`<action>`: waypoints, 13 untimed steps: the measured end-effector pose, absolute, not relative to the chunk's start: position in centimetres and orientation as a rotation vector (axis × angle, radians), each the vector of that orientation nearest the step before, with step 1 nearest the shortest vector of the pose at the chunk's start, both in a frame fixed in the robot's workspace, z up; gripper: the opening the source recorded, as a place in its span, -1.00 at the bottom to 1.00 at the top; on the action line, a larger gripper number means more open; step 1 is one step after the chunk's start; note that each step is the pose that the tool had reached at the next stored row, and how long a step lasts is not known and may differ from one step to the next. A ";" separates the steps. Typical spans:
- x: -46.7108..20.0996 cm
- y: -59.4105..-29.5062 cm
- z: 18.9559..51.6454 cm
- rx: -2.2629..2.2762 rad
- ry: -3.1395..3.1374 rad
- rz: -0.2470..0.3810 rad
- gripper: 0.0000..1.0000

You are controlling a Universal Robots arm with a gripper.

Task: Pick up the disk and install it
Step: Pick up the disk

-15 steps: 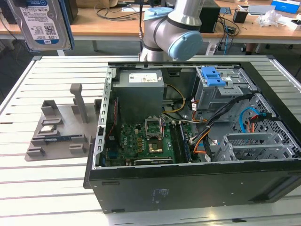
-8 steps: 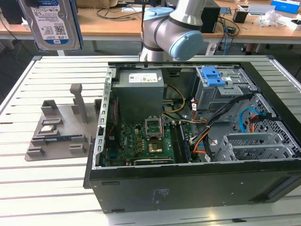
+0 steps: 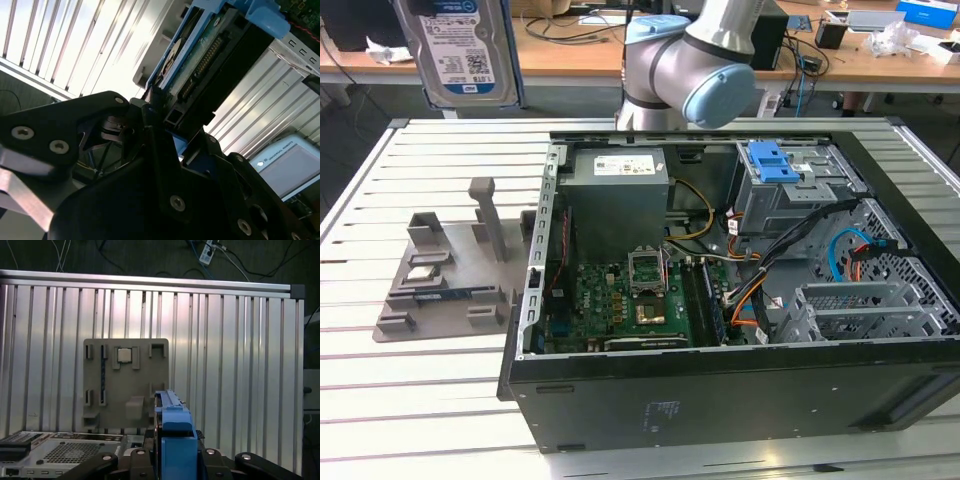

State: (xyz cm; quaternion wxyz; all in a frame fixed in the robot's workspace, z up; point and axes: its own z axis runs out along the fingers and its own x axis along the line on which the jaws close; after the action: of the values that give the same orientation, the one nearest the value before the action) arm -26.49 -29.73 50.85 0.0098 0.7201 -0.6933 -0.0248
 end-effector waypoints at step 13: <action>-20.4 -29.7 50.9 2.248 -2.165 -0.078 -0.27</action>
State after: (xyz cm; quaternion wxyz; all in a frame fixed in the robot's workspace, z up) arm -20.42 -29.72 50.85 0.0100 0.7201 -0.6934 -0.0249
